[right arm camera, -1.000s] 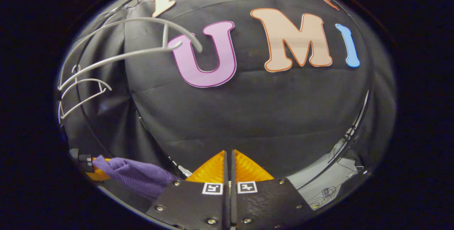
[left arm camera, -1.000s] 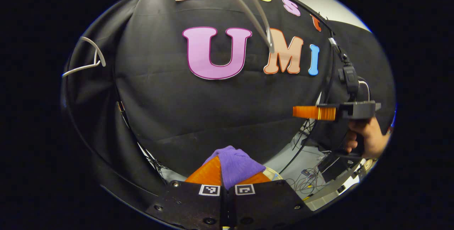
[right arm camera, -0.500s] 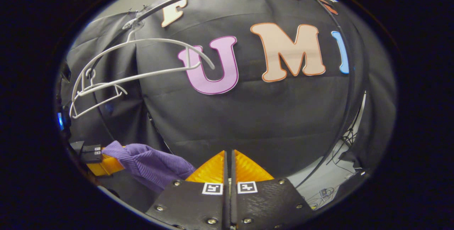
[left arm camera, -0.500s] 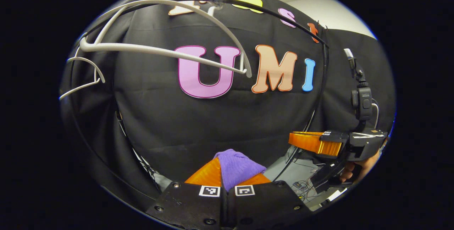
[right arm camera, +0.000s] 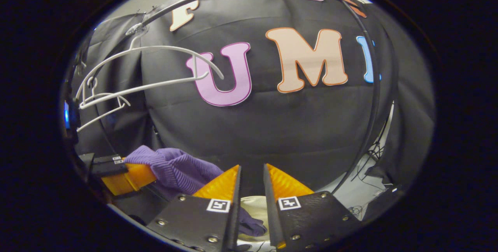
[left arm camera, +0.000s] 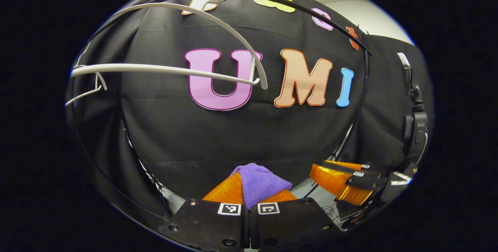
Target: Grasp the clothes on the hanger with both hands and then place them into the laundry hamper below.
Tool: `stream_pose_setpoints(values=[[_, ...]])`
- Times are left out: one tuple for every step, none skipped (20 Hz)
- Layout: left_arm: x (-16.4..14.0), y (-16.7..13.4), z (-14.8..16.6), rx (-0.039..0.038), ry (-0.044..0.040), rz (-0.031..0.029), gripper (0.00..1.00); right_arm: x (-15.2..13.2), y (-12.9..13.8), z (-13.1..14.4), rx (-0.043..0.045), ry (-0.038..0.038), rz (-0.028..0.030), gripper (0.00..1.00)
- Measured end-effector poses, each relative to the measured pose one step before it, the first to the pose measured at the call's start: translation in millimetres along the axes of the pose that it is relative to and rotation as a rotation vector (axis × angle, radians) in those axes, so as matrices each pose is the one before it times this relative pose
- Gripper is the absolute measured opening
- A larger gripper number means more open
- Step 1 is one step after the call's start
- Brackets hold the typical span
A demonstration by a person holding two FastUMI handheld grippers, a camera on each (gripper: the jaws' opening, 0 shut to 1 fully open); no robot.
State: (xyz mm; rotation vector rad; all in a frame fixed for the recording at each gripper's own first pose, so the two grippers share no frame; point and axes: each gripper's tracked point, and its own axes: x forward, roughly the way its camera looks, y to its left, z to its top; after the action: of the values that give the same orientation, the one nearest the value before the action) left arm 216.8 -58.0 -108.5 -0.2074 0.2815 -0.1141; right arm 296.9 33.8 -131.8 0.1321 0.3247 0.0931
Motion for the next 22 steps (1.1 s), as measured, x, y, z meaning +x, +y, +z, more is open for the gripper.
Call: stream_pose_setpoints(values=[[6.23,-2.02,-1.29,-0.00457,0.00339,-0.00179,0.02,3.81,-1.28,-2.95,-0.00586,0.00565,-0.00638,0.32],[6.94,0.67,-3.12,-0.00286,0.00786,0.00307,0.02,4.9,-1.14,-4.26,-0.00206,0.01107,-0.00776,0.32],[6.26,-1.08,-5.96,-0.00142,0.0126,-0.00305,0.02,6.19,-1.66,-6.44,-0.00323,0.01453,-0.00864,0.32],[6.42,1.08,-10.55,-0.01002,0.01443,0.00386,0.02,3.6,-4.24,-2.05,0.00285,0.01681,-0.01898,0.25],[9.09,1.92,-10.55,0.00407,0.02717,0.00323,0.02,7.86,-2.68,-11.17,-0.00213,0.0193,-0.0083,0.33],[7.66,4.38,-14.37,0.01276,0.02867,0.00555,0.02,3.32,0.73,-12.27,-0.00273,0.02571,-0.01229,0.33],[10.17,5.05,-17.27,0.01468,0.03301,0.00017,0.03,7.88,-3.32,-14.29,-0.00373,0.02664,-0.01061,0.34],[6.47,4.58,-18.05,0.0129,0.03102,-0.00637,0.03,8.18,-2.93,-13.93,-0.00859,0.02722,-0.01735,0.35],[6.7,2.62,-16.17,0.00823,0.02781,-0.0074,0.03,7.4,-1.49,-15.55,-0.00997,0.03316,-0.01079,0.35],[7.8,3.27,-15.66,0.01188,0.03735,-0.00842,0.04,6.69,1.92,-14.53,-0.00575,0.03266,-0.00285,0.31],[12.52,1.29,-14.04,0.01472,0.03163,-0.00769,0.04,7.95,1.92,-18.04,-0.00072,0.03283,0.00096,0.35],[7.6,2.0,-14.2,0.01292,0.02363,-0.0074,0.05,9.08,2.53,-16.26,0.00716,0.03978,0.0073,0.42],[7.99,2.37,-15.68,0.01227,0.03389,-0.00693,0.04,8.16,1.61,-16.43,0.00353,0.04498,0.00041,0.45],[6.22,3.51,-17.5,0.00769,0.04131,-0.00949,0.04,7.52,-2.74,-15.49,-0.00366,0.05239,-0.01123,0.48],[10.65,1.49,-13.34,0.00192,0.0379,-0.00573,0.05,6.88,-2.56,-12.35,0.00158,0.03028,-0.01809,0.48],[8.39,2.91,-14.86,0.00062,0.05086,-0.00194,0.05,8.44,-3.2,-8.62,0.00621,0.01862,-0.02034,0.48],[8.41,3.12,-16.68,-0.00747,0.03149,-0.02203,0.05,6.19,-2.12,-8.73,0.00929,0.02498,-0.01765,0.55],[7.03,0.34,-8.94,-0.0131,0.02037,-0.02431,0.09,4.43,-0.43,-9.45,0.01145,0.02246,-0.0116,0.7],[4.6,2.28,-7.58,-0.00442,0.02234,-0.00585,0.11,4.34,-2.5,-10.39,0.01123,0.01895,-0.01587,0.84],[5.05,1.7,-3.0,0.00972,0.01211,0.00028,0.28,0.67,-1.62,-6.11,0.00807,0.00604,-0.01651,0.98],[7.08,2.27,-5.9,0.01543,0.02688,0.00299,0.34,3.74,-2.35,-5.84,0.00612,0.00503,-0.01889,0.99],[2.54,3.88,-2.2,0.01259,0.00709,0.01552,0.53,-1.06,-0.37,-2.24,0.00634,-0.00442,-0.0108,0.99]])
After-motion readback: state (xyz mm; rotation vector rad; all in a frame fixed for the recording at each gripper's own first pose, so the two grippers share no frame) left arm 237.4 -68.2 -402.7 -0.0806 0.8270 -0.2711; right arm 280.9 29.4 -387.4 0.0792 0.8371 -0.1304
